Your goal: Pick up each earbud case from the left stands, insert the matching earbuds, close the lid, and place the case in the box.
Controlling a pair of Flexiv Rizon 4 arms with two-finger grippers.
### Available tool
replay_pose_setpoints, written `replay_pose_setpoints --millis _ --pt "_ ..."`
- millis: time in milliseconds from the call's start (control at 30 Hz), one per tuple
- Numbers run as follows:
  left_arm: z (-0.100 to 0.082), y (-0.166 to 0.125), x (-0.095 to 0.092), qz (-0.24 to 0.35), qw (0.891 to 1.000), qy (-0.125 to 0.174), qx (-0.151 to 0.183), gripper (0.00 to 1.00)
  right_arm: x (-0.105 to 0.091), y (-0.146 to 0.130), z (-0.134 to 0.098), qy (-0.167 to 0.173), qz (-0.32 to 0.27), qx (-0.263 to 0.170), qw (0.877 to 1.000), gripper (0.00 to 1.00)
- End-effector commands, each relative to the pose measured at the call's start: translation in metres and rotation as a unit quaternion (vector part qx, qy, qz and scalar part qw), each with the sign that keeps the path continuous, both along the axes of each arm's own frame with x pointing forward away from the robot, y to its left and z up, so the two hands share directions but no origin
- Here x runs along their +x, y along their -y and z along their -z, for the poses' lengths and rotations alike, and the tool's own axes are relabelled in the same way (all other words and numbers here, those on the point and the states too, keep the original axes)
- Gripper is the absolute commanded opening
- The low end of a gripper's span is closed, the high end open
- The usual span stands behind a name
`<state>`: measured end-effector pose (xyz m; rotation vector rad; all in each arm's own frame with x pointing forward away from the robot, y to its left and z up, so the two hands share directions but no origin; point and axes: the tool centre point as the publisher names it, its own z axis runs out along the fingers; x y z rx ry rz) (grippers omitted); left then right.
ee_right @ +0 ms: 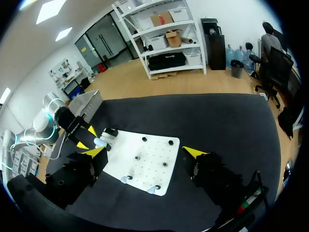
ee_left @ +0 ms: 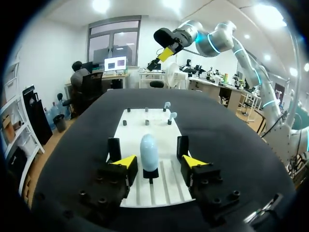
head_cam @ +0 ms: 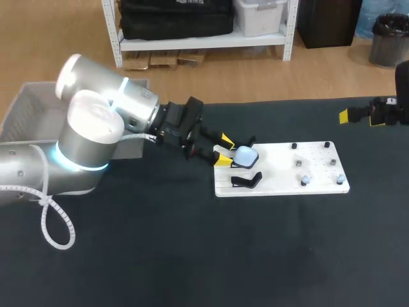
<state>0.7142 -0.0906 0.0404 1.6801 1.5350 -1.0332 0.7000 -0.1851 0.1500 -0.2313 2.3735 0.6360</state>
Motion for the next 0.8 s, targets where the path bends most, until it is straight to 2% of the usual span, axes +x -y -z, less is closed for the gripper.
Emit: replay_pose_setpoints --millis 33,333,800 --pt "0.009 0.007 0.004 -0.001 1.000 -0.002 0.001 0.56 0.000 0.000 0.000 0.000 0.000 0.000 1.000 1.00" --pt "0.014 0.013 0.012 -0.014 1.000 -0.001 0.004 0.47 0.000 0.000 0.000 0.000 0.000 0.000 1.000 1.00" --pt "0.018 0.023 0.013 -0.018 1.000 -0.004 0.004 0.45 0.000 0.000 0.000 0.000 0.000 0.000 1.000 1.00"
